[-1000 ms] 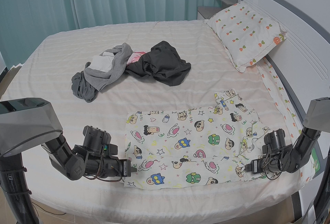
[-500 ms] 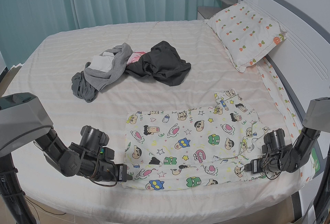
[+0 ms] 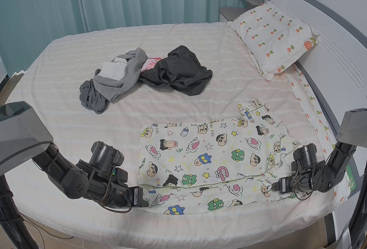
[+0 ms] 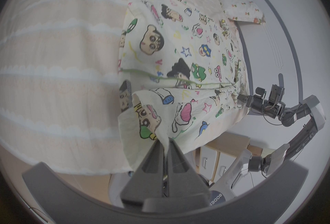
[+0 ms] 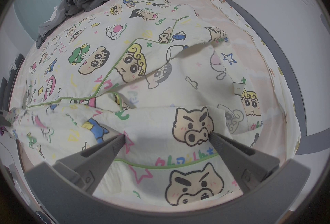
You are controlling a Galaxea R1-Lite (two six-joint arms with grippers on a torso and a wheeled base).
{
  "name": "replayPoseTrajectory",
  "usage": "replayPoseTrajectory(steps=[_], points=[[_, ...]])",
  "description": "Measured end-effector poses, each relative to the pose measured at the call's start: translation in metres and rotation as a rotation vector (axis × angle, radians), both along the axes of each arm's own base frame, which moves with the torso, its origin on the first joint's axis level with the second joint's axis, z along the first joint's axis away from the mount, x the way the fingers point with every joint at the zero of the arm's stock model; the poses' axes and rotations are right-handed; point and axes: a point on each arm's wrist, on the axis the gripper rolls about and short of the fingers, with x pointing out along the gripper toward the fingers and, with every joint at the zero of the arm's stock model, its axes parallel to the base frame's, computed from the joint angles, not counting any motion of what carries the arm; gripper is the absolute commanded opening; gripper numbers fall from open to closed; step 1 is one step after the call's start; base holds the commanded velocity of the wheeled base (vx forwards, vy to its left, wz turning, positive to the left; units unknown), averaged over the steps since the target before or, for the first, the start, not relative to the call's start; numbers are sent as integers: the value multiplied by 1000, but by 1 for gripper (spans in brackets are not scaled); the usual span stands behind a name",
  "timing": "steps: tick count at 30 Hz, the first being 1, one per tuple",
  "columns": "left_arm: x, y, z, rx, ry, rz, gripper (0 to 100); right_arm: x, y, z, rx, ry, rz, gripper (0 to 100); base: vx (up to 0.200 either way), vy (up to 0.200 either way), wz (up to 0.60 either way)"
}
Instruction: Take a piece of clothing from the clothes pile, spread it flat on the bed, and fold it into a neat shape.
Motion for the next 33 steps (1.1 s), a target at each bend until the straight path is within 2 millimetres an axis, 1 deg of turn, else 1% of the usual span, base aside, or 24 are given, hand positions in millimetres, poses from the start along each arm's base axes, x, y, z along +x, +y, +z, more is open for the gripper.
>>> replayPoseTrajectory(steps=[5, 12, 17, 18, 23, 27, 33], points=[[-6, 1, 2, 22, 46, -7, 0, -1, 0, 0, 0, 3, 1, 100, 0, 0, 0], [-6, 1, -1, 26, 50, -3, 0, -1, 0, 0, 2, 4, 2, 100, 0, 0, 0], [-3, -4, -7, 18, 57, 9, 0, -1, 0, 0, 2, 5, 4, 100, 0, 0, 0], [-2, -5, -8, 15, 56, 14, 100, -2, 0, 0, 1, 6, 4, 100, 0, 0, 0], [-1, -9, -15, 39, 56, 32, 100, -3, 1, -1, 1, 9, 7, 100, 0, 0, 0], [-5, -7, -20, 62, 79, 36, 100, -3, 1, 0, 1, 9, 8, 100, 0, 0, 0], [-5, -4, -20, 74, 73, 52, 100, -4, 2, 0, 1, 11, 9, 100, 0, 0, 0]])
